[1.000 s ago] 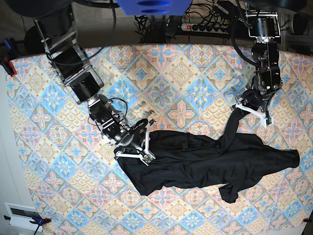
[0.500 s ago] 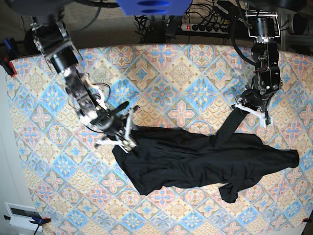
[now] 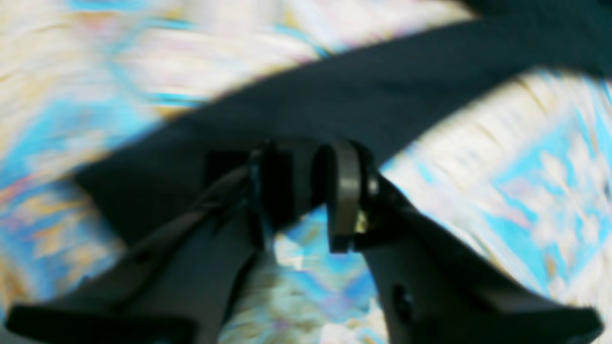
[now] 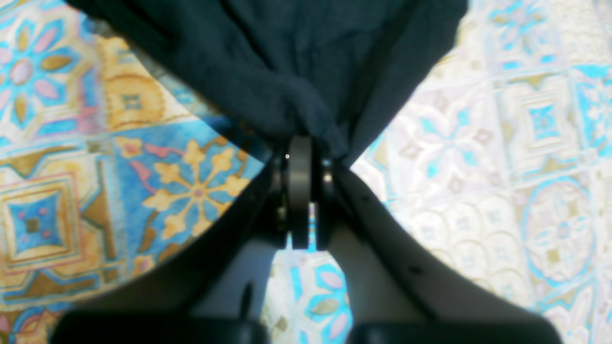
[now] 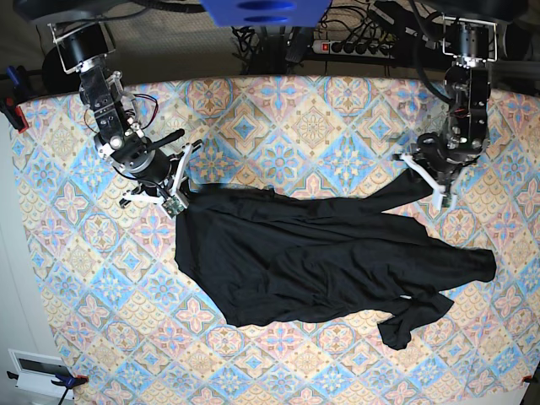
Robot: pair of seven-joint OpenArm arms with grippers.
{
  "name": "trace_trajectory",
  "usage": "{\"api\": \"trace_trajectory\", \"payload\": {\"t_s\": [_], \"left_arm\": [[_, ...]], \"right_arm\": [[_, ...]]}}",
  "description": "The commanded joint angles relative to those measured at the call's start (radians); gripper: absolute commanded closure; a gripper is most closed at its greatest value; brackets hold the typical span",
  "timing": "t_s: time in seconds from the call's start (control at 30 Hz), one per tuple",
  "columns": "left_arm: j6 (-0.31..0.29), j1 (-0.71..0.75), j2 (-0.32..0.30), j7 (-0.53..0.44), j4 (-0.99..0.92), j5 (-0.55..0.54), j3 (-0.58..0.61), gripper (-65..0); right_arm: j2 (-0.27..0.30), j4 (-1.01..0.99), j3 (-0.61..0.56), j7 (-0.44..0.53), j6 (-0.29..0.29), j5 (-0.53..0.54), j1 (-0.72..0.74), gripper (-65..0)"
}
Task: Layout the t-shirt on the table in an organized manner, then fold the t-shirt properly
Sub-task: 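Pull the shirt edge toward the robot with both grippers to spread it, then lift the held sleeve with the left gripper while the right gripper holds the hem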
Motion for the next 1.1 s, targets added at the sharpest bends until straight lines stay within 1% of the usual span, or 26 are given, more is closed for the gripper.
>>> {"api": "trace_trajectory", "payload": {"t_s": [0.0, 0.07, 0.17, 0.27, 0.33, 0.43, 0.47, 0.57, 0.67, 0.73, 0.83, 0.93, 1.0, 1.07], "left_arm": [[-0.005, -0.014, -0.029, -0.014, 0.012, -0.002, 0.01, -10.4], [-0.008, -0.015, -0.041, -0.014, 0.012, -0.002, 0.028, -6.2], [-0.005, -0.017, -0.041, -0.014, 0.015, -0.001, 0.033, 0.0], [-0.006, -0.017, -0.042, -0.016, 0.018, 0.041, 0.005, 0.0], [-0.006, -0.012, -0.039, -0.016, 0.018, 0.071, -0.02, 0.0], [-0.011, 0.012, -0.042, -0.013, 0.027, 0.068, -0.004, 0.0], [-0.025, 0.038, -0.056, -0.014, 0.062, 0.068, 0.008, 0.0], [-0.092, 0.157, -0.091, -0.013, 0.24, 0.074, 0.045, 0.0], [-0.103, 0.261, -0.118, -0.011, 0.366, 0.074, 0.048, 0.0], [-0.103, 0.344, -0.147, -0.011, 0.43, 0.07, 0.049, 0.0], [-0.106, 0.468, -0.177, -0.011, 0.476, 0.068, 0.051, 0.0], [-0.112, 0.556, -0.228, -0.014, 0.481, 0.067, 0.066, 0.0], [-0.148, 0.579, -0.271, -0.014, 0.481, 0.067, 0.125, 0.0], [-0.16, 0.582, -0.32, -0.014, 0.48, 0.067, 0.197, 0.0]], "right_arm": [[0.014, 0.025, 0.031, 0.021, -0.012, -0.003, 0.011, 0.0], [0.011, 0.033, 0.047, 0.02, -0.012, -0.003, 0.001, -0.5], [0.009, 0.054, 0.054, 0.018, -0.012, -0.003, -0.013, -4.2], [0.008, 0.077, 0.054, 0.018, -0.013, -0.003, -0.022, -8.8], [0.008, 0.086, 0.054, 0.018, -0.013, -0.003, -0.038, -10.6], [0.006, 0.095, 0.054, 0.018, -0.013, -0.003, -0.041, -11.1], [0.006, 0.099, 0.054, 0.018, -0.013, -0.003, -0.042, -11.2], [0.006, 0.099, 0.054, 0.021, -0.013, -0.003, -0.048, -11.2], [0.006, 0.099, 0.054, 0.02, -0.013, -0.003, -0.048, -11.2], [0.006, 0.099, 0.054, 0.02, -0.013, -0.003, -0.048, -11.2], [0.006, 0.099, 0.054, 0.02, -0.013, -0.003, -0.048, -11.2], [0.006, 0.099, 0.051, 0.018, -0.013, -0.003, -0.048, -11.3], [0.006, 0.097, 0.05, 0.018, -0.013, -0.003, -0.047, -11.4], [0.006, 0.091, 0.05, 0.017, -0.013, -0.003, -0.045, -11.4]]}}
